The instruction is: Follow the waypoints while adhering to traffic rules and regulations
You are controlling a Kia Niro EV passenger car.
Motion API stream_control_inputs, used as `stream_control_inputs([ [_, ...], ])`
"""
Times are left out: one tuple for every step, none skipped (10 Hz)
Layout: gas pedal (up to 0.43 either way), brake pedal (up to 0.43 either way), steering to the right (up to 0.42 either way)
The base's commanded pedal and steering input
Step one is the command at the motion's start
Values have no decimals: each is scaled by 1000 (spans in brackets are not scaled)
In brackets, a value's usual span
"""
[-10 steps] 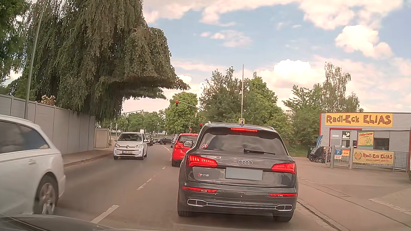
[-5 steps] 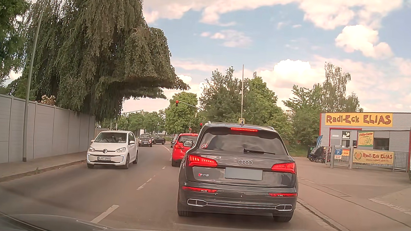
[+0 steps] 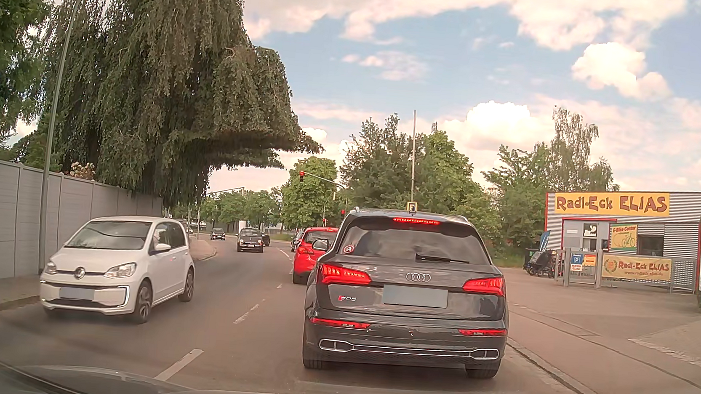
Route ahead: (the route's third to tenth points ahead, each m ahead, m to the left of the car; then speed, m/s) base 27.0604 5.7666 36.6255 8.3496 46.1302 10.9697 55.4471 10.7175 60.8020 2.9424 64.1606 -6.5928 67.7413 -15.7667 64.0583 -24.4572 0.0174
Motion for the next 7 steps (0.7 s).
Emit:
stream_control_inputs([
  [0,457,-17],
  [0,439,-17],
  [0,433,-17],
  [0,427,-17],
  [0,427,-17],
  [0,433,-17],
  [0,427,-16],
])
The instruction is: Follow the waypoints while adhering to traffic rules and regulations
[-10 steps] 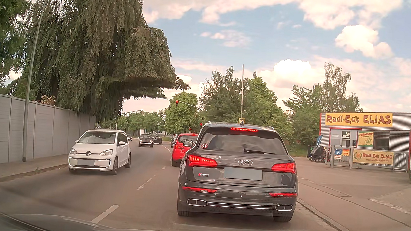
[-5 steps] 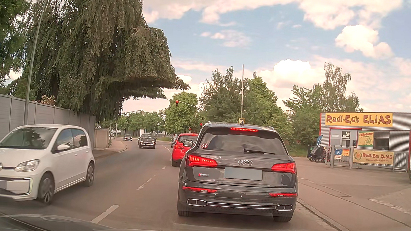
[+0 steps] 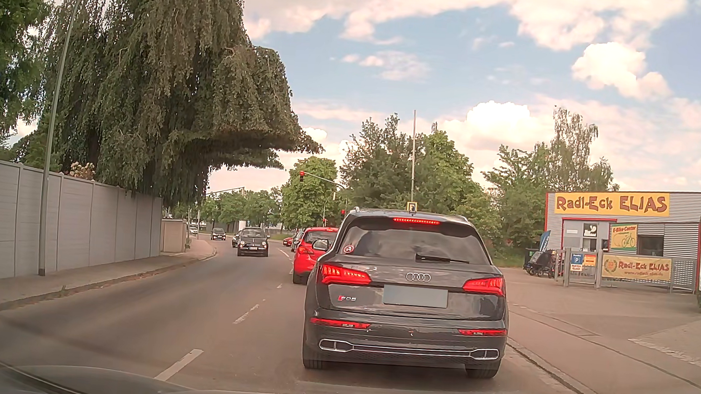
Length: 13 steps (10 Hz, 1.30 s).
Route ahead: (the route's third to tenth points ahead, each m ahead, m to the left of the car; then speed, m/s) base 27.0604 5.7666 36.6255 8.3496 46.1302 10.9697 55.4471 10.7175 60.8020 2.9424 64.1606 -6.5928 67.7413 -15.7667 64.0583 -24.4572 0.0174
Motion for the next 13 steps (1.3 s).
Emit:
stream_control_inputs([
  [0,427,-17],
  [0,427,-17],
  [0,427,-17],
  [0,427,-17],
  [0,427,-17],
  [0,427,-17],
  [0,421,-18],
  [0,421,-18],
  [0,421,-18],
  [0,415,-18],
  [0,415,-18],
  [0,415,-18],
  [0,415,-18],
])
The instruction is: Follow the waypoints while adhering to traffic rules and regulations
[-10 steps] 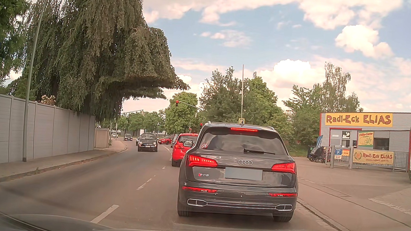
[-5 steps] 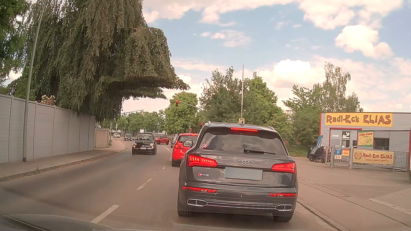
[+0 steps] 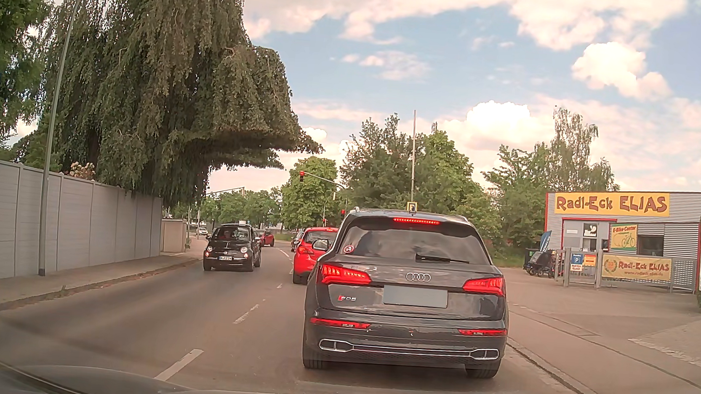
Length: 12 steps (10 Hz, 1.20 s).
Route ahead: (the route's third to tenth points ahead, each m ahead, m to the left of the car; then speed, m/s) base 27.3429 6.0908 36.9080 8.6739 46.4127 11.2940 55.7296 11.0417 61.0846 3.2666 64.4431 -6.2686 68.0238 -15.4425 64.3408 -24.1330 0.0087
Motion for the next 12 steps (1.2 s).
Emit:
stream_control_inputs([
  [0,415,-18],
  [0,415,-18],
  [0,415,-18],
  [0,415,-18],
  [0,415,-18],
  [0,415,-18],
  [0,415,-18],
  [0,415,-18],
  [0,415,-18],
  [0,415,-18],
  [0,415,-18],
  [0,415,-18],
])
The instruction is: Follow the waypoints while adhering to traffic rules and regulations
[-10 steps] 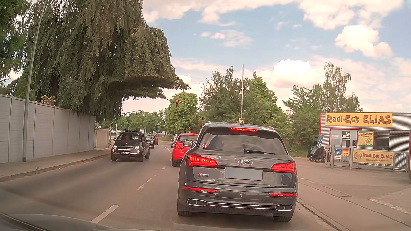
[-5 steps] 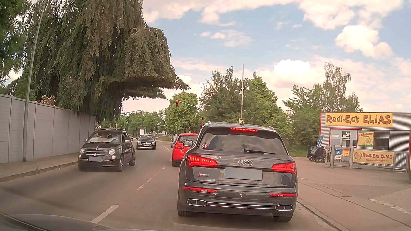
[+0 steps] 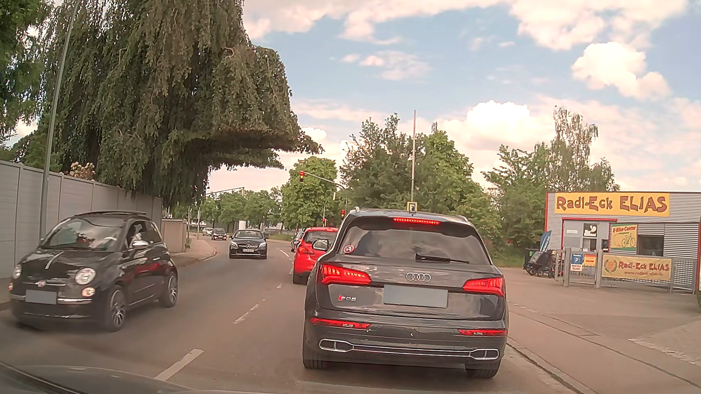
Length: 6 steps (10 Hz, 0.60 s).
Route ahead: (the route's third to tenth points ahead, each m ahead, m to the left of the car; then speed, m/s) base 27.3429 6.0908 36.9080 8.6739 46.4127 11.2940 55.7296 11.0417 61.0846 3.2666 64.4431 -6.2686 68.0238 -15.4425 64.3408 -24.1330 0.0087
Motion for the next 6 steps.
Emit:
stream_control_inputs([
  [0,415,-18],
  [0,415,-18],
  [0,415,-18],
  [0,415,-18],
  [0,415,-18],
  [0,415,-18],
])
